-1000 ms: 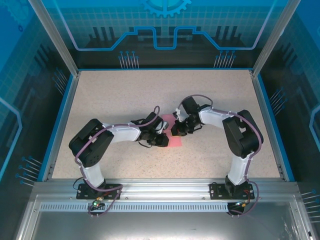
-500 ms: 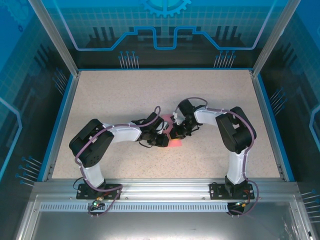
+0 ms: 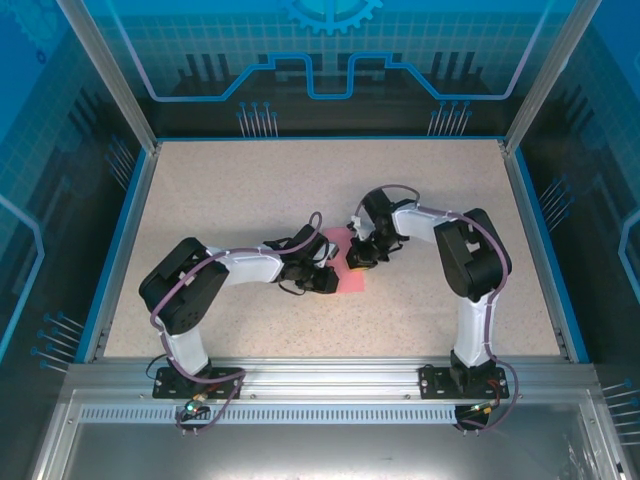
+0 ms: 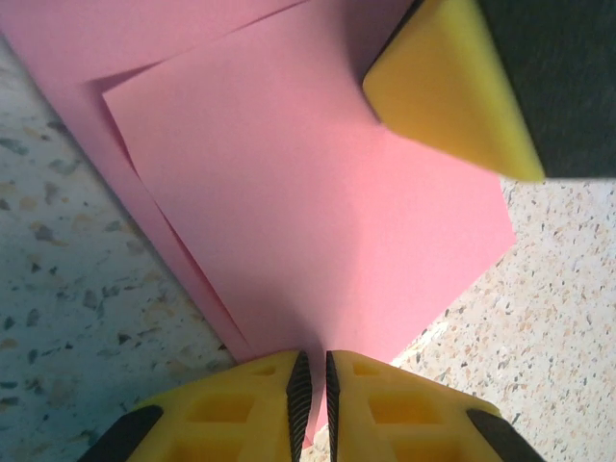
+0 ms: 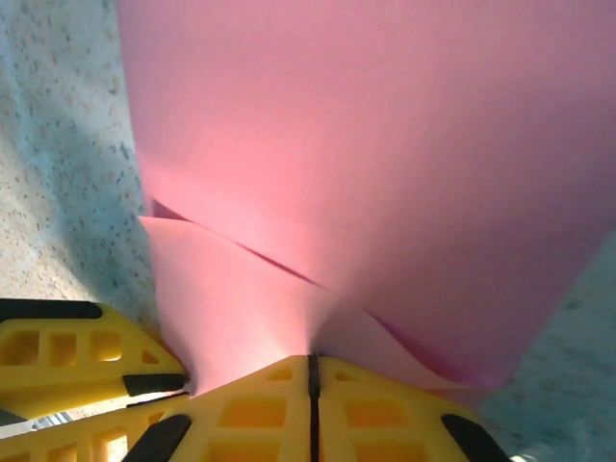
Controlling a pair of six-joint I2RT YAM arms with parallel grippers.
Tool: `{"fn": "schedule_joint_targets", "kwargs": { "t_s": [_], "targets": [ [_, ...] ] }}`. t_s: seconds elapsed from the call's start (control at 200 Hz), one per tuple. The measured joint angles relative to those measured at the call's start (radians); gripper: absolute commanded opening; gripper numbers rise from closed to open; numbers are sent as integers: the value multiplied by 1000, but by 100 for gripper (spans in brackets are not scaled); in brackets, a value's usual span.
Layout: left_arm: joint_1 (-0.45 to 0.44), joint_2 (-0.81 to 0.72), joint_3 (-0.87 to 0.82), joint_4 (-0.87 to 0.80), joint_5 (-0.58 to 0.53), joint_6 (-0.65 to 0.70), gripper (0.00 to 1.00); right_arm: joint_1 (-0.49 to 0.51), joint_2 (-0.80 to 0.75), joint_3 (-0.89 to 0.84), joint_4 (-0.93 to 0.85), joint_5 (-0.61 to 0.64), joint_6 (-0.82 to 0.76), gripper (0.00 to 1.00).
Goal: Fold a paper plane with a square sheet of paper (fold left side to right side)
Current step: Fold the triangle a second time at the center of the table.
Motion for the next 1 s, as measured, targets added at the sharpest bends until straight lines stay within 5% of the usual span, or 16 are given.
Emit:
{"fn": "schedule_joint_targets", "kwargs": {
  "t_s": [1.0],
  "targets": [
    [-3,5,0,29,-17,0,18,-167,-73,-13,-31,63,-45,10]
  ]
}}
